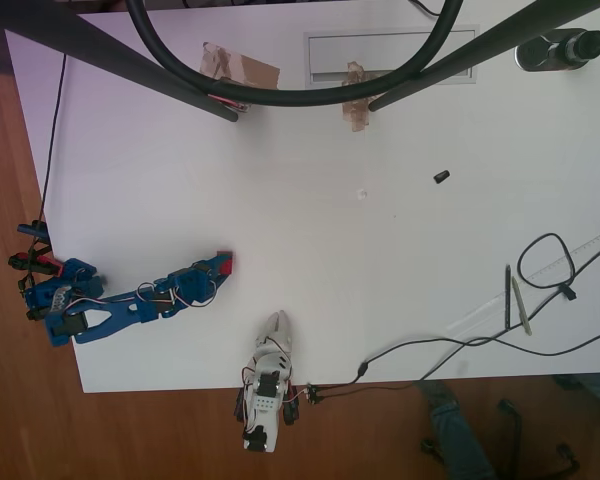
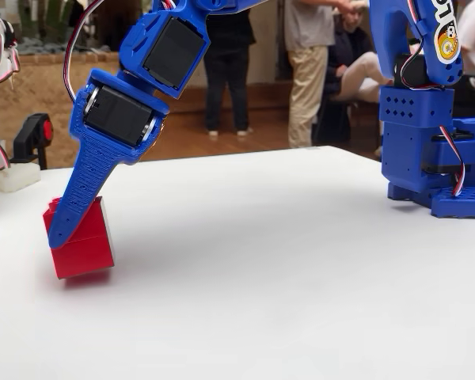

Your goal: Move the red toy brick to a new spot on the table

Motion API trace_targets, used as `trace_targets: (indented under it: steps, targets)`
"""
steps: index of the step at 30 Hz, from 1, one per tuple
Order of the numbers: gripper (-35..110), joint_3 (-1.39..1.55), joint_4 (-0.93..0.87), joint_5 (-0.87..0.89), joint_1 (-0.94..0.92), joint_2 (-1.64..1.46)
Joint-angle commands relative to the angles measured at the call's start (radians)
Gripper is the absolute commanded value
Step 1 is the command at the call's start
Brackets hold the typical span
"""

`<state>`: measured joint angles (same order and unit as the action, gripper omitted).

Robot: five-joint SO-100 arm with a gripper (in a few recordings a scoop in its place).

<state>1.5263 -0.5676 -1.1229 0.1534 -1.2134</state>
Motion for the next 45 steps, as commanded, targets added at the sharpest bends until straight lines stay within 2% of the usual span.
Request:
trace_targets:
  steps: [1, 6, 14, 19, 26, 30, 37, 45]
  targets:
    - [3, -0.127, -0.003, 0.017, 0.008, -0.008]
    - [6, -0.147, -0.017, 0.031, 0.021, 0.021]
    - [23, -0.149, -0.031, 0.055, 0.000, 0.015]
    - [27, -0.158, -0.040, 0.046, -0.018, -0.018]
    - [26, -0.078, -0.061, 0.031, -0.083, -0.268]
    - [18, 0.166, -0.080, -0.008, -0.149, -0.535]
    - [0, 0.930, -0.112, -0.295, -0.276, -1.155]
    - [0, 1.399, -0.284, -0.454, -0.334, -1.646]
